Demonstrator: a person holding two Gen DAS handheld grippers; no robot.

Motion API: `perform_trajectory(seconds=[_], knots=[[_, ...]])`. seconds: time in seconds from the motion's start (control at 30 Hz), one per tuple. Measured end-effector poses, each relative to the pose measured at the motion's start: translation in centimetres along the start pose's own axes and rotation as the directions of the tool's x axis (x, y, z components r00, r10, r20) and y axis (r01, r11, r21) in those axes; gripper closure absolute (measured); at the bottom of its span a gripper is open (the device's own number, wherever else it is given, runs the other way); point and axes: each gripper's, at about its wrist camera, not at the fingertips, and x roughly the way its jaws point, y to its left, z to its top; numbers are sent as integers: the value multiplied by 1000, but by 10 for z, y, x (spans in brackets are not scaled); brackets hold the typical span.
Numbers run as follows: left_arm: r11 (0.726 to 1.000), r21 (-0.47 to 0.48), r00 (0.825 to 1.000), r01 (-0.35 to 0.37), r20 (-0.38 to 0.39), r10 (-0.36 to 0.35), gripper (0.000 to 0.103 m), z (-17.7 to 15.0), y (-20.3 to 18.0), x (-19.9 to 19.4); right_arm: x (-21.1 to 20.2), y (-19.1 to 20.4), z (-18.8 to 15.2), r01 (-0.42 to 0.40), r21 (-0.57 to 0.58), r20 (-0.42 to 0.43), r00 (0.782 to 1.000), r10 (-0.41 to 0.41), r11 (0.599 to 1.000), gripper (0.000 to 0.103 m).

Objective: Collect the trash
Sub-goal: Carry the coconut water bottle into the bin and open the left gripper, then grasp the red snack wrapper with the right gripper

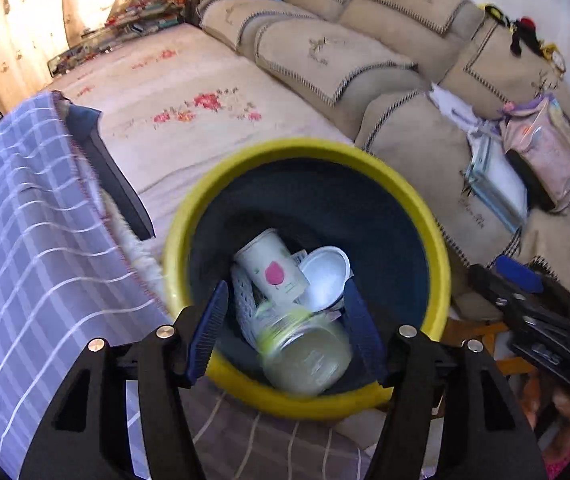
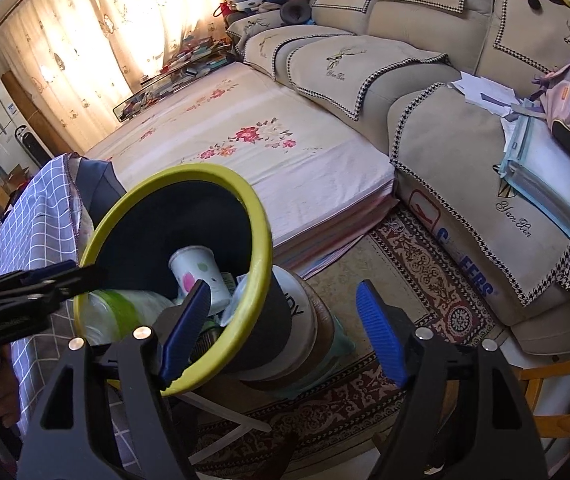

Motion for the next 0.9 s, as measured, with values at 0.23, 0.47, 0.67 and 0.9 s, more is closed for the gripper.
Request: perform_trajectory(seconds=[0.23, 0.47, 0.67, 0.9], knots=[[999, -50, 981, 17, 196, -7, 25, -51, 44, -94, 0, 23, -1, -16, -44, -6, 1000, 16, 999, 32], [966, -245, 920, -78, 355, 164, 17, -128, 130, -180, -2, 79, 3, -62, -159, -26, 998, 58, 985, 32], [874, -417, 833, -248, 368, 412, 14, -212, 220, -234, -7, 165, -4, -177, -311, -55, 984, 168, 934, 32], [769, -558, 761, -311, 339, 554, 13, -284, 301, -276, -15, 297, -23, -301, -500, -120, 953, 279, 812, 31]])
